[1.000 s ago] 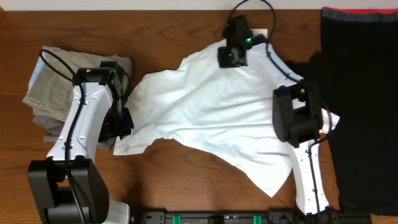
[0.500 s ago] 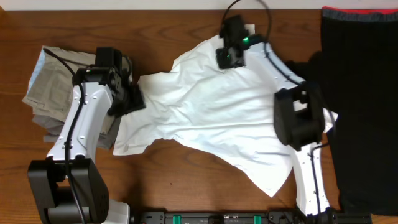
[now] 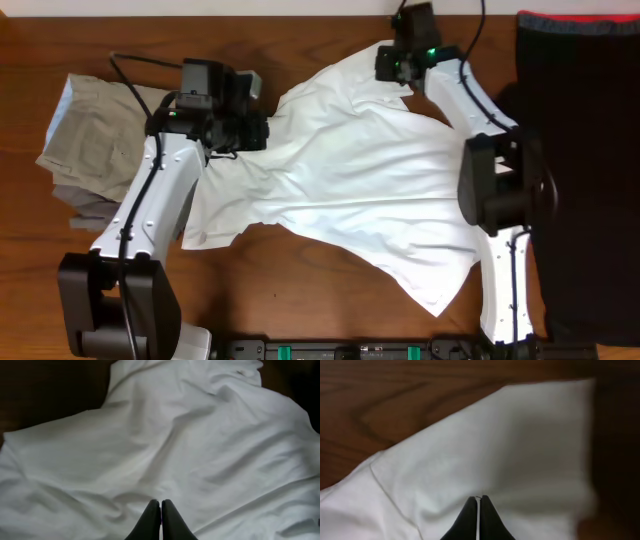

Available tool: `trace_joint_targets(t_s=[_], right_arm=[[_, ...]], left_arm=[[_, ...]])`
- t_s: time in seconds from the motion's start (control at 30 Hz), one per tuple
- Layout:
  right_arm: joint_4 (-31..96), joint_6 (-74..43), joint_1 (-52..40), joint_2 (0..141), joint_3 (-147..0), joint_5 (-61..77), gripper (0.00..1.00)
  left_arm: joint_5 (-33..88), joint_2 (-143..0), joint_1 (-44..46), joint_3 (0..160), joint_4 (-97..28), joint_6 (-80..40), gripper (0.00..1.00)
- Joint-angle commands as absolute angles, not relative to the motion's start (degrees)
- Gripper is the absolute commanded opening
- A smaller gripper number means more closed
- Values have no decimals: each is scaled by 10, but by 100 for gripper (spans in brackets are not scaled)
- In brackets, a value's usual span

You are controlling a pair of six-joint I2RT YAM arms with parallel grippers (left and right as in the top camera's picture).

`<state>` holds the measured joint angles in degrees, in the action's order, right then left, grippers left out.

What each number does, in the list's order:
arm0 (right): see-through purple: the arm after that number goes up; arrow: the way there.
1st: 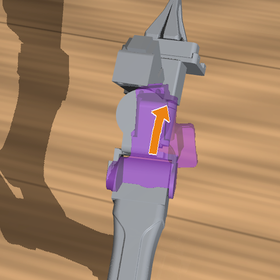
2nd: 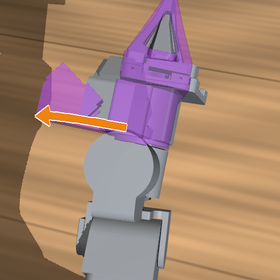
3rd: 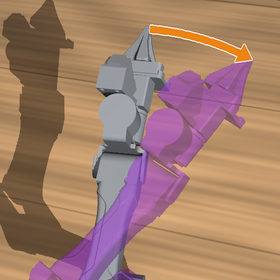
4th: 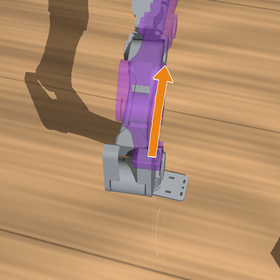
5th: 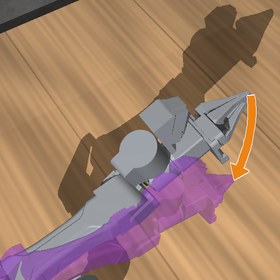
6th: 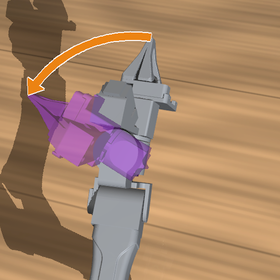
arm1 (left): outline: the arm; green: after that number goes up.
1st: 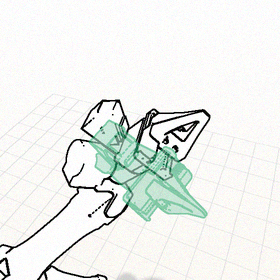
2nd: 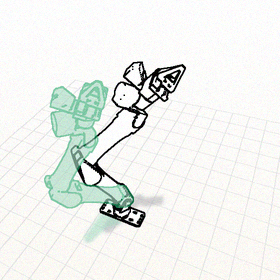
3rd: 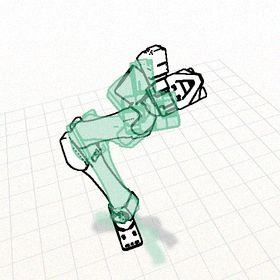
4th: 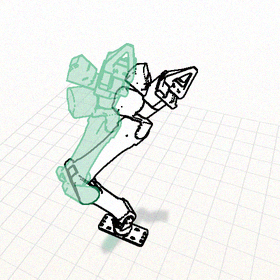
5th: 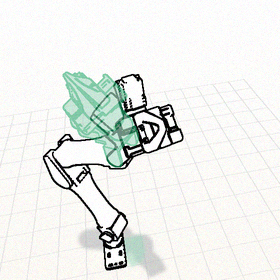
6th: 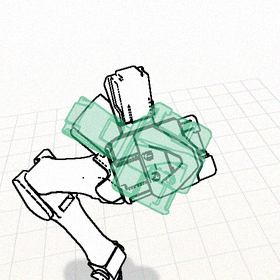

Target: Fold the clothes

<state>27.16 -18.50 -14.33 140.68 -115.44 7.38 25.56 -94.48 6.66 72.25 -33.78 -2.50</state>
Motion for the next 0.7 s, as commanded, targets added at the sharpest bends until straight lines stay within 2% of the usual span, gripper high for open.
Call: trace_joint_targets(t_s=[0.0, 0.33, 0.57, 0.67], right_arm=[[249, -243, -162, 1450, -1155, 124, 3], [150, -324, -227, 1525, -1155, 125, 5], [69, -322, -291, 1527, -1167, 185, 6], [67, -263, -309, 1527, -1188, 205, 6]], left_arm=[[261, -945, 66, 722, -343, -6, 6], [262, -945, 66, 722, -351, -7, 6], [262, -945, 66, 722, -351, -7, 6], [261, -945, 66, 722, -351, -7, 8]])
